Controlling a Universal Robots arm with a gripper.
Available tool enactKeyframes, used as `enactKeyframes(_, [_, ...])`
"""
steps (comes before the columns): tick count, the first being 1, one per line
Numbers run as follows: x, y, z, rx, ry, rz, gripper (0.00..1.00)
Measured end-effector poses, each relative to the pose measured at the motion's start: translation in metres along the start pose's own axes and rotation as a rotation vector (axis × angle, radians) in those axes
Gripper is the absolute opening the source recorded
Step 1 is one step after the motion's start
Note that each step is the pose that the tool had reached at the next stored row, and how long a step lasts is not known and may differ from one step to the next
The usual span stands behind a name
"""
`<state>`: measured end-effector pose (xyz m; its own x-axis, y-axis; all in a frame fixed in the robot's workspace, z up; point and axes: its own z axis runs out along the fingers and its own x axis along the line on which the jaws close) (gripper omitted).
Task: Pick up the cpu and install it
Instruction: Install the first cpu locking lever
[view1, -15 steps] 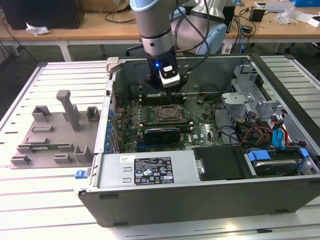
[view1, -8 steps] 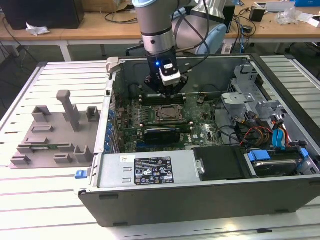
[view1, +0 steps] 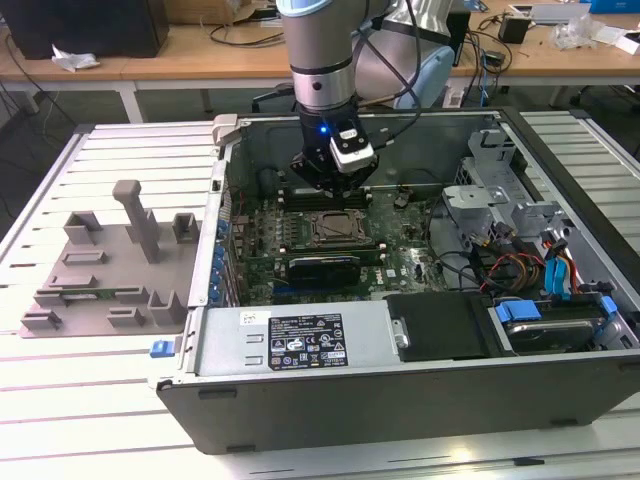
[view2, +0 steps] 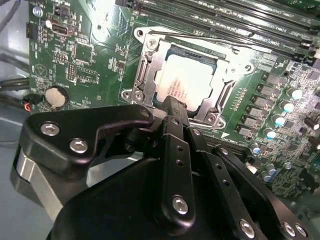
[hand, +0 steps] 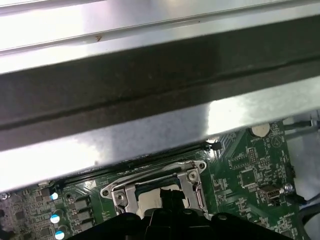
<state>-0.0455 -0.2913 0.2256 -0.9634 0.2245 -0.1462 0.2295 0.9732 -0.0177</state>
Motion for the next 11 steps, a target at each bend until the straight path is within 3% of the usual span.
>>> enactKeyframes(2, [0.0,0.0,0.0001,0.0005,0.0002,-0.001,0.11])
enactKeyframes(3, [-0.0001,0.0001,0.0004,0.0026,0.0114,-0.002,0.11])
enactKeyframes(4, [-0.0003,0.0001,0.0004,0.0066,0.0279,-0.003,0.11])
enactKeyframes(5, [-0.0003,0.0001,0.0003,0.0079,0.0325,-0.003,0.11])
enactKeyframes(11, [-0.0004,0.0002,0.0004,0.0061,0.0326,-0.016,0.11])
